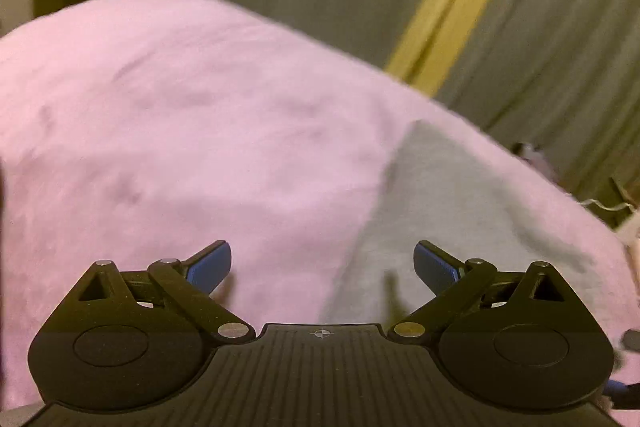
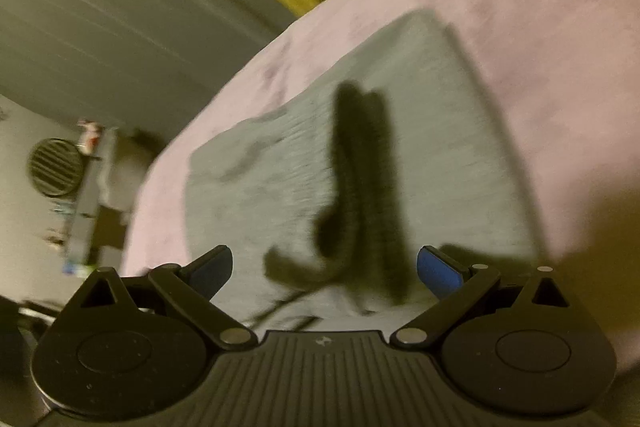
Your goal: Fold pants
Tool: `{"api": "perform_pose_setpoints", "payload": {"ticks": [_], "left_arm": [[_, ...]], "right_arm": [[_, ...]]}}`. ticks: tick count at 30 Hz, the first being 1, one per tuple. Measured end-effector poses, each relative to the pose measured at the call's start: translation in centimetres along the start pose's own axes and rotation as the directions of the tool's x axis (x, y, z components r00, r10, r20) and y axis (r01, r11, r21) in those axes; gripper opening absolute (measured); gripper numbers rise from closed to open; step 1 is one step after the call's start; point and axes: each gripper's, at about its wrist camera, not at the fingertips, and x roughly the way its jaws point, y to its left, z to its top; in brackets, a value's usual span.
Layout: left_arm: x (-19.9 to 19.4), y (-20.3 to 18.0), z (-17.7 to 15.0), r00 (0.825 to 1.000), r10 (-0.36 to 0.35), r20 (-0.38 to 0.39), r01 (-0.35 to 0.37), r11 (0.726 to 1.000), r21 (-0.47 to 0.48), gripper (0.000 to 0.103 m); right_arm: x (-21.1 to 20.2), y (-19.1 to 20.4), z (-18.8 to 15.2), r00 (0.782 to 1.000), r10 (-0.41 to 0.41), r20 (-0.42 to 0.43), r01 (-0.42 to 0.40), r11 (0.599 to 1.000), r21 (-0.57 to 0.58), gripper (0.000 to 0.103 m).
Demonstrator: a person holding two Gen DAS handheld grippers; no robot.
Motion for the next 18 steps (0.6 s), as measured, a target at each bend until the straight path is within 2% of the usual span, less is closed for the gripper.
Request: {"api": "perform_pose_setpoints", "payload": {"ticks": [2,4,7,9,13,16,18], "left_arm": [[1.4,1.0,0.0,0.996,0.062,-0.066,-0.066,0.995,-0.069,0.101],[1.9,1.6,0.2,0.997,0.043,-0.07,-0.051,0.992,-0.119,0.101],[1.7,2.5,-0.4,0.997,0.046,-0.061,-0.053,0.99,-0.13,0.101],[2.1,2.6,-0.5,0.997,0.006,-0.083,-0.018,0.99,-0.143,0.101],[2.1,3.4,-0.8,0.997,-0.021,-0.08,0.007,0.983,-0.182,0.101],[1.8,3.4,-0.8,0.997,-0.02,-0.078,0.005,0.982,-0.188,0.101],[2.1,3.2,-0.9,0.997,-0.016,-0.078,0.002,0.982,-0.187,0.101]], "right_arm": [[1.1,-0.9,0.7,0.999,-0.029,-0.023,0.03,0.999,0.044,0.099],[1.5,-1.9,1.2,1.0,0.009,-0.019,-0.007,0.995,0.099,0.099],[2.3,-2.8,1.5,0.995,0.089,-0.036,-0.083,0.985,0.154,0.099],[2.9,-2.8,1.6,0.987,0.149,-0.059,-0.137,0.976,0.17,0.099],[4.1,-2.7,2.0,0.979,0.189,-0.08,-0.175,0.971,0.162,0.09],[4.6,-3.7,2.2,0.976,0.211,-0.052,-0.194,0.954,0.23,0.09],[5.0,-3.8,2.3,0.973,0.228,-0.035,-0.212,0.945,0.249,0.097]]}}
